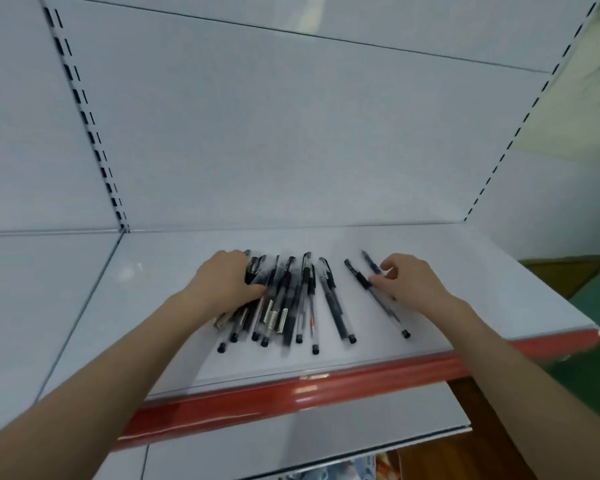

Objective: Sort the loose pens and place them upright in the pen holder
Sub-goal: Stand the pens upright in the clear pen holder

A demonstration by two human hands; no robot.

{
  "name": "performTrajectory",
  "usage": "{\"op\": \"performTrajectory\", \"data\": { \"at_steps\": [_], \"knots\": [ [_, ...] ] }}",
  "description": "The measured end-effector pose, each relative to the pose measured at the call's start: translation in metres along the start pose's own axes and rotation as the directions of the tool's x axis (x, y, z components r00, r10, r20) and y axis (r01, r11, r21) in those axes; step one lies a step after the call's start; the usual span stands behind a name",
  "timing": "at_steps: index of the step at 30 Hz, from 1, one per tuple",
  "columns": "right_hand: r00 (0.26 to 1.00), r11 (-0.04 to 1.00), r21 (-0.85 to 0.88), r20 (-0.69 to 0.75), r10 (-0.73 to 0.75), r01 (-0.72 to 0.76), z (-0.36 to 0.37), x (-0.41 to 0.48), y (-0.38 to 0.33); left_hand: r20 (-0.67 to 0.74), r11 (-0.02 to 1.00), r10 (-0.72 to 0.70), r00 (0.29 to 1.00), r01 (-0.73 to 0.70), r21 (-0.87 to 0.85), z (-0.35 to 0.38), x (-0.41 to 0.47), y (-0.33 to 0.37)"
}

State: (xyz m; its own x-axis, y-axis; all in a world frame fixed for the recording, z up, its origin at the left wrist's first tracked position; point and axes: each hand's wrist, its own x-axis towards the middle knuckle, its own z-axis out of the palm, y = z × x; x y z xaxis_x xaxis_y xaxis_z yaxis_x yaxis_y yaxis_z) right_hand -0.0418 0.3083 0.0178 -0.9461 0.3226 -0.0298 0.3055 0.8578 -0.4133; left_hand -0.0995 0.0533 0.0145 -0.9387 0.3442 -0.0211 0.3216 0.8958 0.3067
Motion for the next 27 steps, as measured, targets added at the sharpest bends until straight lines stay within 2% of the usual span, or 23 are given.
{"op": "performTrajectory", "data": {
  "at_steps": [5, 10, 18, 20, 23, 25, 27],
  "knots": [
    [1.000, 0.999, 0.034, 0.028, -0.011, 0.010, -0.001, 0.008, -0.002, 0.062, 0.994, -0.044, 0.997, 0.050, -0.093, -0.001, 0.010, 0.001],
    [1.000, 0.999, 0.037, 0.014, -0.010, 0.009, -0.002, 0.007, 0.001, 0.011, 0.993, -0.060, 0.998, 0.060, -0.104, 0.004, 0.016, -0.003],
    [0.999, 0.995, 0.093, -0.029, -0.022, 0.024, 0.003, 0.009, 0.010, 0.006, 0.938, -0.068, 0.998, 0.066, -0.342, -0.002, 0.012, -0.011],
    [0.997, 0.985, 0.164, -0.066, -0.042, 0.053, 0.000, 0.007, 0.011, 0.014, 0.840, -0.110, 0.994, 0.100, -0.533, -0.005, 0.010, -0.011],
    [0.985, 0.926, 0.355, -0.152, -0.075, 0.125, -0.007, 0.004, 0.007, 0.045, 0.585, -0.161, 0.986, 0.132, -0.800, -0.015, 0.002, 0.000],
    [0.981, 0.832, 0.530, -0.177, -0.078, 0.162, -0.015, 0.000, -0.004, 0.074, 0.407, -0.165, 0.983, 0.136, -0.903, -0.020, -0.004, 0.014],
    [0.985, 0.663, 0.729, -0.143, -0.097, 0.171, -0.022, -0.006, -0.018, 0.095, 0.259, -0.161, 0.982, 0.135, -0.957, -0.023, -0.010, 0.029]
  ]
}}
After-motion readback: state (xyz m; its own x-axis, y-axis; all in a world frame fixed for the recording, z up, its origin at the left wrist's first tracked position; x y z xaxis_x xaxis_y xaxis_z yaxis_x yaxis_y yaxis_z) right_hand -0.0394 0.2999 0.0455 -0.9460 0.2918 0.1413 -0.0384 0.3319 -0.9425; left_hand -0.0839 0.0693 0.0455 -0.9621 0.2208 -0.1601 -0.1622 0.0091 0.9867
